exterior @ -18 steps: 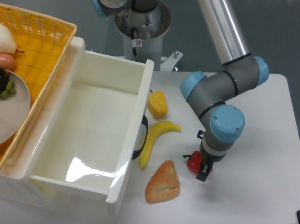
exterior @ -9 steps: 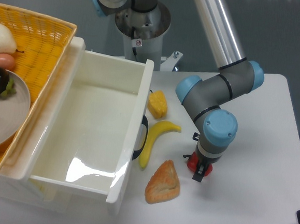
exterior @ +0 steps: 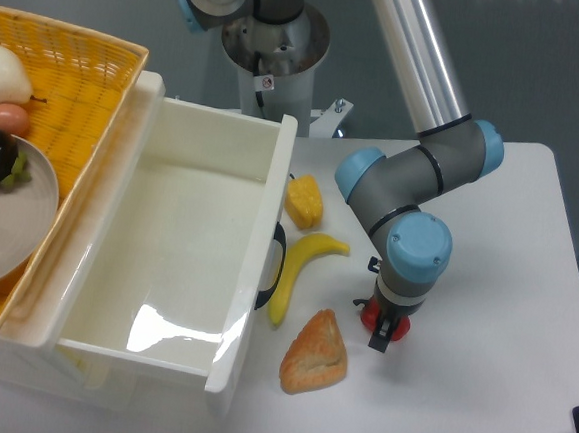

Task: Pick up the red pepper
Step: 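Hold the red pepper firmly in the closed gripper, then lift the grasped red pepper up off the table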

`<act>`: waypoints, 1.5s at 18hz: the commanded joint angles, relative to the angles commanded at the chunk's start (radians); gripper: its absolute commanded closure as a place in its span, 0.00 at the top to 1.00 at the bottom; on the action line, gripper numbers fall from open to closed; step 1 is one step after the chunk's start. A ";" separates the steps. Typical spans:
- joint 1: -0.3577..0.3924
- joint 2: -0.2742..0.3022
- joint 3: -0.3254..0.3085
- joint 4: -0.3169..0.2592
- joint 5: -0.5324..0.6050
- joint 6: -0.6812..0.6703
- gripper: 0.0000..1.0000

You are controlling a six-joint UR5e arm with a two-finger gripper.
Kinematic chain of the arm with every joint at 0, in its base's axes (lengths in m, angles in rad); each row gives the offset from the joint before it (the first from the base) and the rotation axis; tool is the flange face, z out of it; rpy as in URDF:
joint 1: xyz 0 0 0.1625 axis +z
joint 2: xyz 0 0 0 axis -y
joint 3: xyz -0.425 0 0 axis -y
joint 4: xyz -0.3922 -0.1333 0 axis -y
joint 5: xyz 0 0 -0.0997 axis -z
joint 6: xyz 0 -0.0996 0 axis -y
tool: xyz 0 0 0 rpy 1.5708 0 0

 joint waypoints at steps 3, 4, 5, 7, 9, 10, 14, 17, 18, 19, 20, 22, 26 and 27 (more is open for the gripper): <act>0.000 0.002 0.002 0.000 0.000 -0.009 0.68; 0.000 0.002 0.002 0.000 0.000 -0.012 0.65; 0.000 0.002 0.002 0.000 0.000 -0.014 0.61; 0.000 0.002 0.002 0.000 0.000 -0.029 0.51; 0.000 0.003 0.002 0.000 0.002 -0.047 0.44; 0.000 0.003 0.002 0.000 0.002 -0.055 0.41; 0.002 0.005 0.003 -0.002 0.002 -0.063 0.30; 0.008 0.011 0.003 -0.002 0.002 -0.110 0.21; 0.011 0.014 0.005 -0.003 0.002 -0.118 0.21; 0.015 0.018 0.005 -0.003 0.002 -0.136 0.21; 0.018 0.021 0.006 -0.003 0.000 -0.167 0.20; 0.031 0.037 0.009 -0.005 0.000 -0.233 0.20; 0.063 0.074 0.014 -0.006 -0.009 -0.368 0.18; 0.072 0.087 0.014 -0.006 -0.012 -0.385 0.18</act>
